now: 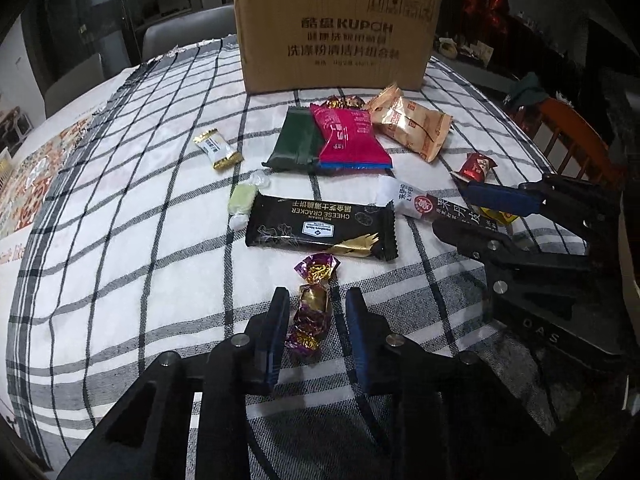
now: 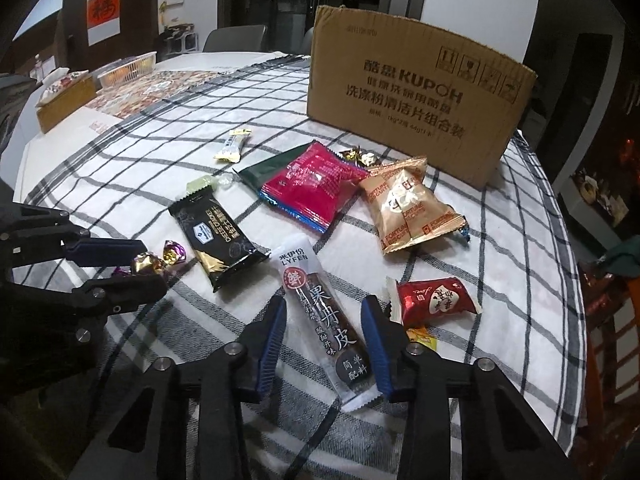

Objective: Organize snacks
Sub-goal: 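Grasp the purple wrapped candy with the left gripper while the right grasps the white bar, then carry both held snacks over the cardboard box and open both grippers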

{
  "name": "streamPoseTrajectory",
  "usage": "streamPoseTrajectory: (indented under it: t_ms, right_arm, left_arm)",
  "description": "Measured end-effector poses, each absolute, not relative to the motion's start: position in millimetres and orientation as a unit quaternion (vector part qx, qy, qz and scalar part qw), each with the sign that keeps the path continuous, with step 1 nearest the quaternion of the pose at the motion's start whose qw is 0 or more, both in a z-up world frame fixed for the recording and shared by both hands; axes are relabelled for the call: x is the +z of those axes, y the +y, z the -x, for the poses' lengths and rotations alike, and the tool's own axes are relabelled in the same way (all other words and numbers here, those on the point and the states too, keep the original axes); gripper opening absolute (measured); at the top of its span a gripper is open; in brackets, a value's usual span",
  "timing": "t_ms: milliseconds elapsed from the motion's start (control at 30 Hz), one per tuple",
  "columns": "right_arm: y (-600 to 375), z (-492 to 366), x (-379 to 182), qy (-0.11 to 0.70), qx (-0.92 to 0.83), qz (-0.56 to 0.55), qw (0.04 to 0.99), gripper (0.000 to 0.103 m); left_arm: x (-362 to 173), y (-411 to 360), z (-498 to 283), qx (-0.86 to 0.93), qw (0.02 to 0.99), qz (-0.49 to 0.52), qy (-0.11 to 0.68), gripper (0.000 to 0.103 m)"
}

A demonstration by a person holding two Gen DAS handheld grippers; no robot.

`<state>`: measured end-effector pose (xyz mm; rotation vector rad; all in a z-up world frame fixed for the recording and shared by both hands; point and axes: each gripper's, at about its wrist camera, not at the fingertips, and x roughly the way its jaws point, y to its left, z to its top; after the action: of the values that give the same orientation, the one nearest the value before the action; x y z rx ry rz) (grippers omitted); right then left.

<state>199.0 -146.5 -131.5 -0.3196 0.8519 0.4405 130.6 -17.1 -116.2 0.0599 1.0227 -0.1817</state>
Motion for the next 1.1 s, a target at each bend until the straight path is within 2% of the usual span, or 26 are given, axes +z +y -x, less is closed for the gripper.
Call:
streamPoseTrajectory:
  t_ms: [167,533,1100]
  right_arm:
    - [-146.7,-204.5,-135.9,0.413,0.214,0.151,0.872,0.038]
    - [-146.0,-204.1,-135.0,0.416,0.219,0.142,0.871,0.022]
    - [-152.8,-174.4,-99.3,0.380,0.187,0.093,0.901,0.021]
  left_arm:
    - [-119.6,-17.8,-133.4,-0.088,0.865,-0.026,0.494,0.025]
    - [-120.2,-15.8,-135.0,-0.091,0.864,-0.016,0.495,0.017]
    - [-85.2,-16.9,-123.7,-0.107,0.896,-0.057,0.427,0.017]
